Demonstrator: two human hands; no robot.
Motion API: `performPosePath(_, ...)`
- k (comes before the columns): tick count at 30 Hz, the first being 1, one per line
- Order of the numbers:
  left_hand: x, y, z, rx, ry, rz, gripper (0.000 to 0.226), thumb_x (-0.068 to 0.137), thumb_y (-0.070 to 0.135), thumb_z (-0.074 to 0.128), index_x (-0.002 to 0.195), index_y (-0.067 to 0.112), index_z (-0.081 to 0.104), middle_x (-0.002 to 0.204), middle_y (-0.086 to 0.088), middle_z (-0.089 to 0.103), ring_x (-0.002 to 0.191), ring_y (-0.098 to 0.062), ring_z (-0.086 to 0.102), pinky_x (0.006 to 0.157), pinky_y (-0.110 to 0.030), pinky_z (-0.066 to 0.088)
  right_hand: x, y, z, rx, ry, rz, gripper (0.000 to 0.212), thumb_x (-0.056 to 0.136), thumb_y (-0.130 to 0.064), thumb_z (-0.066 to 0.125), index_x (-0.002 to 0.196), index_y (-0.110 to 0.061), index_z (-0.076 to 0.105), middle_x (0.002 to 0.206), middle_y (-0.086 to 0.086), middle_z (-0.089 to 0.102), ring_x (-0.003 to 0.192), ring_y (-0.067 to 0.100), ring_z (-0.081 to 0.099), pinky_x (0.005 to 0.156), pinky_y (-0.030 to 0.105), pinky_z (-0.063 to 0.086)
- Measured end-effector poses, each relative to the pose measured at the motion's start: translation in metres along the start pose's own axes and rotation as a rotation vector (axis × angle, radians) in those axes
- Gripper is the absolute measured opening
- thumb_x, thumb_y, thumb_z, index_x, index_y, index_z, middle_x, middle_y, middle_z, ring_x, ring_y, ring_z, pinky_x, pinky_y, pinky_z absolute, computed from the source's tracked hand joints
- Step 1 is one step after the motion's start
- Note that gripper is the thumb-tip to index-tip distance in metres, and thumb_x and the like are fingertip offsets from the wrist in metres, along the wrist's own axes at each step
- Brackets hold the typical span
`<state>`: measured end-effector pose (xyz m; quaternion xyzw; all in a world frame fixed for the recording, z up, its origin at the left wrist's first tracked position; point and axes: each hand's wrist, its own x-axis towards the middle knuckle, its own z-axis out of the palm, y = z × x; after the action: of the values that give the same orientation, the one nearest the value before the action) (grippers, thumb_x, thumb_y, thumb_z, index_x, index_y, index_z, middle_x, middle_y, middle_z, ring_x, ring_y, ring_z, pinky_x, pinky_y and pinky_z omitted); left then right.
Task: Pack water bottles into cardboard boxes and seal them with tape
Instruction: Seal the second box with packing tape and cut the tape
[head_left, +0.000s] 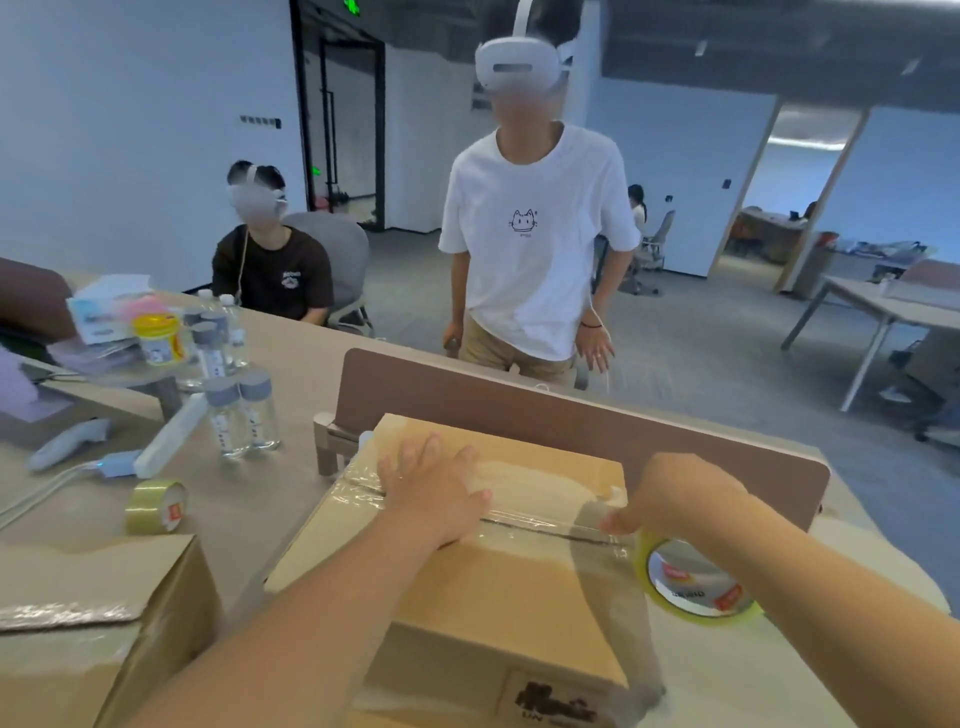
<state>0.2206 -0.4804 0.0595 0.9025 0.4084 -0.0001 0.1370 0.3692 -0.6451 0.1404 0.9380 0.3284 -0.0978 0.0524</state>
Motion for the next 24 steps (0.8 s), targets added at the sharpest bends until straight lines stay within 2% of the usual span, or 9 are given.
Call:
performPosePath(3,-0.007,0.023,0.008,0.049,0.08,0.07,0.058,0.094,0.023,0.04,0.148,0.035,0.024,0.161,-0.01,0.001,0.147,-0.029,-0.004,0.118,-0.05,0.002,0.0,0.0,0.004,-0.031,0.02,-0.001,0.052,0.065,-0.067,0.07,0.082,-0.02,0.053,0.076,-0.005,0.058,0.076,0.017,0.06,0.065,0.027,0.046)
performPosePath(5,-0.01,0.027,0.016,-0.008,0.06,0.137,0.067,0.091,0.01,0.036,0.152,0.03,0.017,0.161,-0.005,-0.001,0.148,-0.023,-0.005,0.119,-0.046,-0.002,0.001,0.0,0.008,-0.026,0.03,-0.002,0.05,0.066,-0.067,0.068,0.079,-0.02,0.054,0.075,-0.005,0.059,0.074,0.015,0.06,0.064,0.026,0.047)
performPosePath(6,-0.01,0.025,0.018,-0.038,0.043,0.15,0.065,0.093,0.013,0.033,0.153,0.029,0.013,0.162,-0.004,-0.003,0.148,-0.021,-0.006,0.119,-0.045,-0.003,0.001,0.002,0.009,-0.015,0.037,-0.001,0.05,0.067,-0.067,0.066,0.076,-0.02,0.054,0.075,-0.005,0.06,0.072,0.014,0.06,0.062,0.026,0.046)
performPosePath(8,-0.011,0.022,0.018,-0.063,0.022,0.154,0.056,0.099,0.038,0.024,0.153,0.03,0.009,0.162,-0.002,-0.007,0.148,-0.02,-0.011,0.119,-0.045,-0.006,0.002,0.005,0.011,0.008,0.046,-0.006,0.048,0.07,-0.068,0.063,0.07,-0.021,0.053,0.074,-0.005,0.06,0.067,0.012,0.058,0.056,0.024,0.043)
performPosePath(11,-0.01,0.022,0.022,-0.017,-0.018,0.137,0.07,0.093,0.064,0.02,0.153,0.032,0.001,0.16,0.0,-0.014,0.147,-0.019,-0.018,0.118,-0.045,-0.01,0.001,0.008,0.011,0.012,0.048,-0.02,0.048,0.072,-0.068,0.061,0.068,-0.021,0.05,0.074,-0.006,0.059,0.063,0.01,0.054,0.052,0.023,0.039)
performPosePath(15,-0.006,0.03,0.019,0.019,-0.101,0.074,0.071,0.095,0.061,0.026,0.153,0.033,-0.004,0.158,-0.002,-0.023,0.145,-0.023,-0.024,0.115,-0.05,-0.013,0.007,0.005,0.011,-0.009,0.012,-0.005,0.048,0.069,-0.067,0.064,0.073,-0.021,0.051,0.076,-0.007,0.059,0.069,0.012,0.057,0.059,0.024,0.043)
performPosePath(20,-0.01,0.058,0.028,0.052,-0.086,0.137,0.063,0.1,0.023,0.027,0.152,0.03,-0.007,0.157,-0.011,-0.026,0.144,-0.028,-0.025,0.115,-0.052,-0.013,0.017,0.002,0.01,-0.032,-0.074,0.021,0.045,0.069,-0.062,0.068,0.087,-0.023,0.056,0.088,-0.007,0.062,0.086,0.017,0.061,0.074,0.027,0.048)
performPosePath(22,-0.011,0.056,0.032,0.004,-0.061,0.161,0.06,0.1,0.026,0.023,0.152,0.03,-0.007,0.158,-0.007,-0.024,0.145,-0.023,-0.023,0.116,-0.048,-0.013,0.018,0.001,0.01,-0.041,-0.1,0.022,0.045,0.069,-0.062,0.067,0.088,-0.023,0.055,0.089,-0.006,0.062,0.088,0.018,0.061,0.077,0.028,0.048)
performPosePath(24,-0.012,0.053,0.032,-0.033,-0.063,0.156,0.06,0.099,0.043,0.019,0.152,0.032,-0.006,0.158,-0.004,-0.025,0.144,-0.02,-0.025,0.116,-0.047,-0.015,0.018,-0.002,0.012,-0.075,-0.099,0.019,0.044,0.071,-0.062,0.066,0.091,-0.023,0.056,0.084,-0.007,0.058,0.088,0.018,0.059,0.079,0.028,0.048)
